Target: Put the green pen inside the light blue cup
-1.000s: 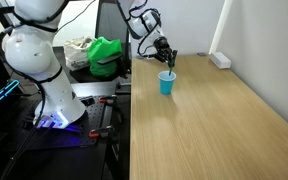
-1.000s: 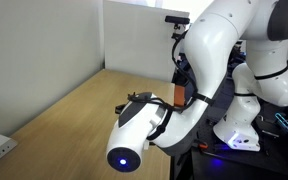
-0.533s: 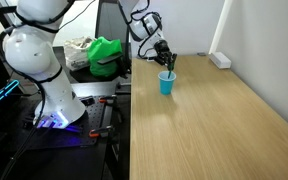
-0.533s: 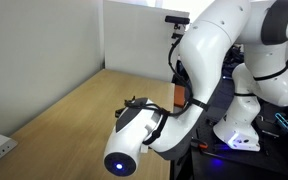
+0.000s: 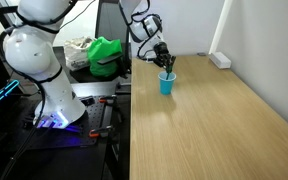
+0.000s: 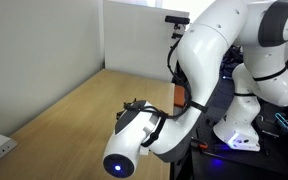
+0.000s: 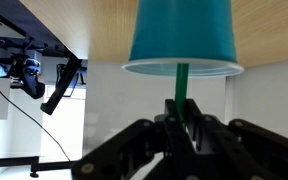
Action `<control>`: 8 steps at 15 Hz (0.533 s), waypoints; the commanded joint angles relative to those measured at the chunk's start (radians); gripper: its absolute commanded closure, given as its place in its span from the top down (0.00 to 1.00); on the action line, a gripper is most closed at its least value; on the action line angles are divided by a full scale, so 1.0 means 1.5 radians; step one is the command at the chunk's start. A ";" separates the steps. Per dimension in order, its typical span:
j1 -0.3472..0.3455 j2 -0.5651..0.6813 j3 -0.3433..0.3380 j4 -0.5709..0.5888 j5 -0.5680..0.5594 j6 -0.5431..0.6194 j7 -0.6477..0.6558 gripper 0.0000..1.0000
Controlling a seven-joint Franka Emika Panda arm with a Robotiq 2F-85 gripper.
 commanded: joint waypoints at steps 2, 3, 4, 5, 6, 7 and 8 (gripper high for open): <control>0.012 0.012 -0.010 0.027 0.017 -0.029 -0.013 0.08; 0.012 0.012 -0.010 0.029 0.017 -0.029 -0.013 0.08; 0.012 0.013 -0.010 0.030 0.018 -0.029 -0.013 0.10; 0.013 0.013 -0.010 0.031 0.017 -0.030 -0.013 0.12; 0.013 0.013 -0.011 0.033 0.017 -0.031 -0.013 0.15; 0.013 0.013 -0.011 0.033 0.017 -0.031 -0.013 0.21; 0.013 0.013 -0.011 0.034 0.017 -0.032 -0.013 0.20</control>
